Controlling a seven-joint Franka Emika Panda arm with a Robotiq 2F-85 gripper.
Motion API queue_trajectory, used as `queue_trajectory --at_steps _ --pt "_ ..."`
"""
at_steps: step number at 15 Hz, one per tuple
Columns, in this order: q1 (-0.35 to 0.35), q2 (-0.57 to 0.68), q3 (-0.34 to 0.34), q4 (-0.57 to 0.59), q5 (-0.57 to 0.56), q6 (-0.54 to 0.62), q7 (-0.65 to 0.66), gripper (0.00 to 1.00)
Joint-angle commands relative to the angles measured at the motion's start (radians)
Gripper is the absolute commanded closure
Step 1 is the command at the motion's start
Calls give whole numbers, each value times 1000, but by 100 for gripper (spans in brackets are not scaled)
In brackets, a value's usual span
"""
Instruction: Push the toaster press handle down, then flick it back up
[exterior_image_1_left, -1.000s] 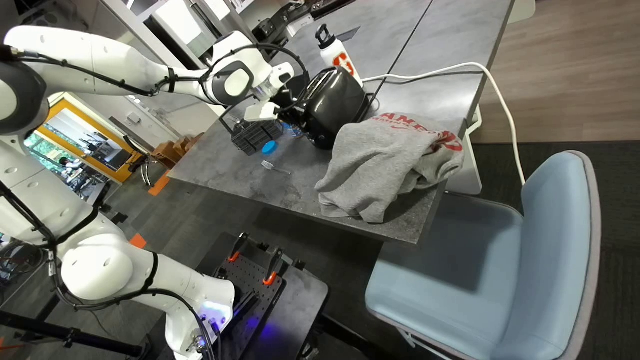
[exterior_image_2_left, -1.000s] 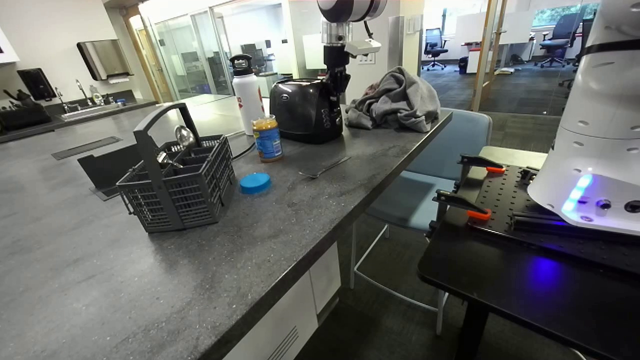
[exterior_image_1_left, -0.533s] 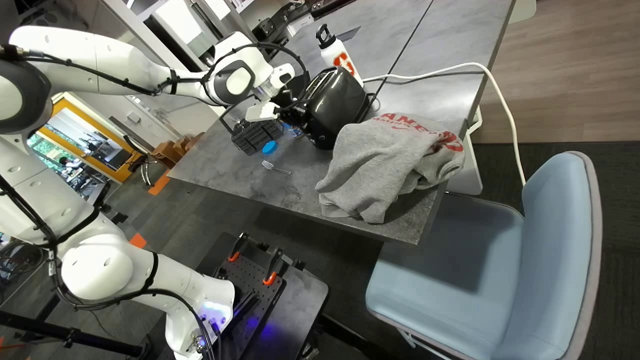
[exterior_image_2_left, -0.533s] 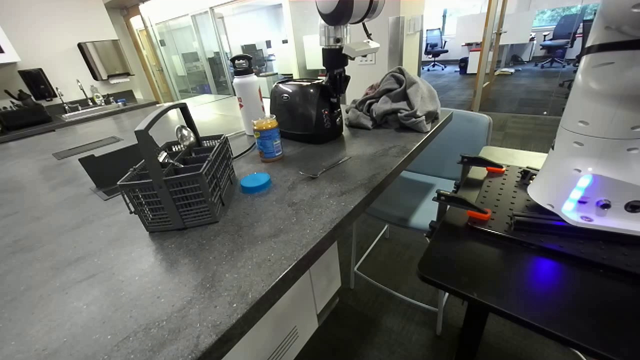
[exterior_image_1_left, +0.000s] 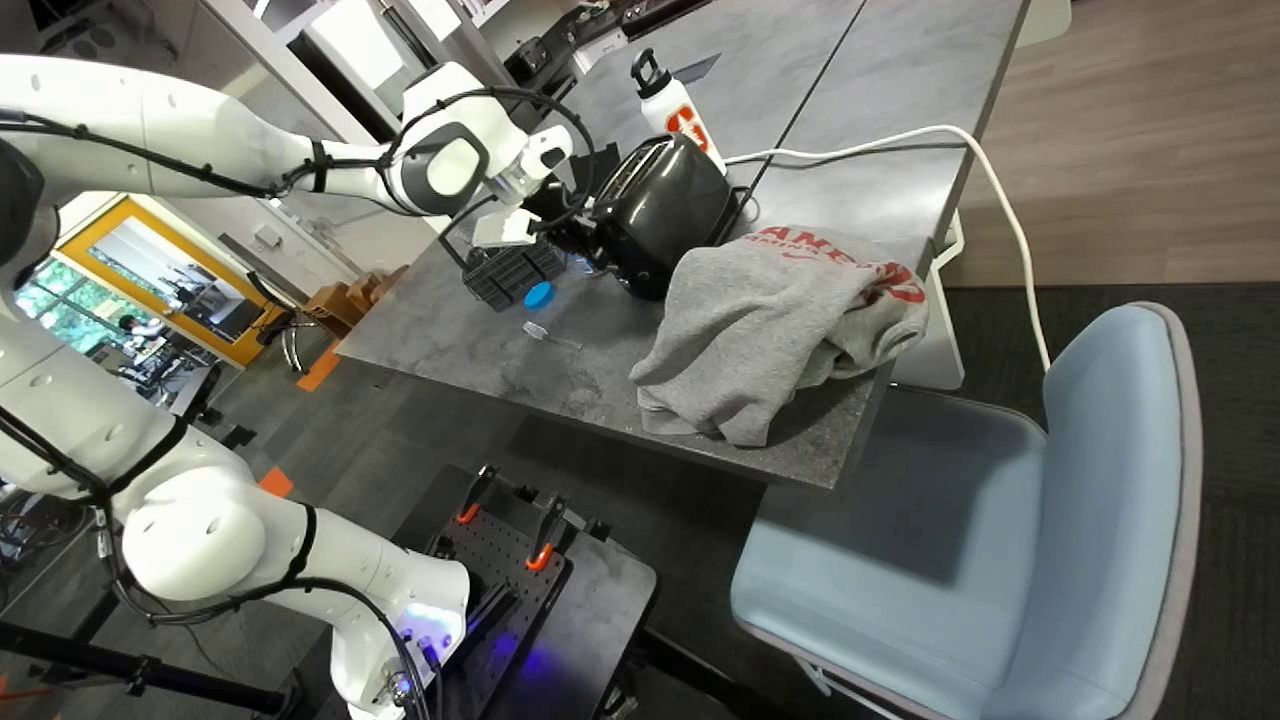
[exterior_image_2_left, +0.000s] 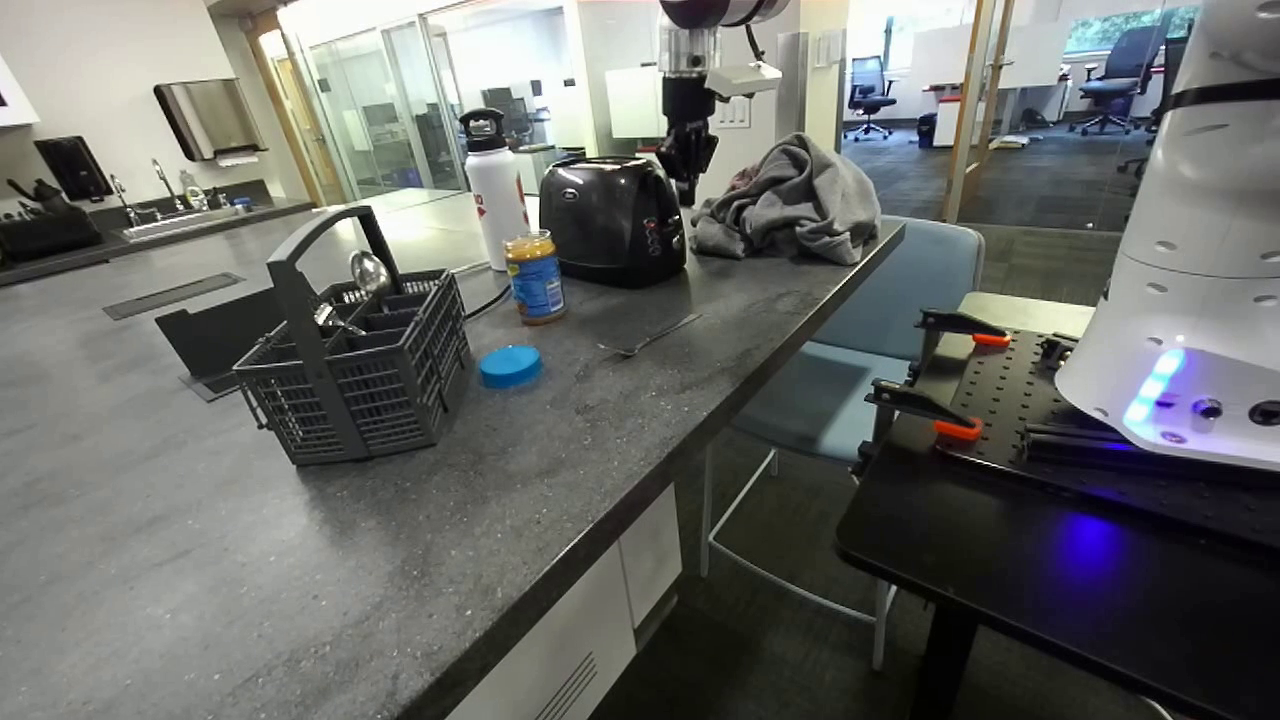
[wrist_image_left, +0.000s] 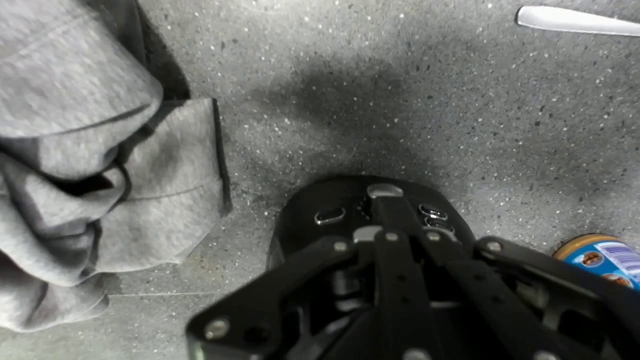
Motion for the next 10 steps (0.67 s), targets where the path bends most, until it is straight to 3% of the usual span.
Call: queue_trajectory --at_steps 1,5,10 --pt "-12 -222 -6 -186 17 39 -30 100" --pt "-7 -434 -23 -342 -49 151 -46 100" --pt "0 -575 -32 -417 -89 149 -42 100"
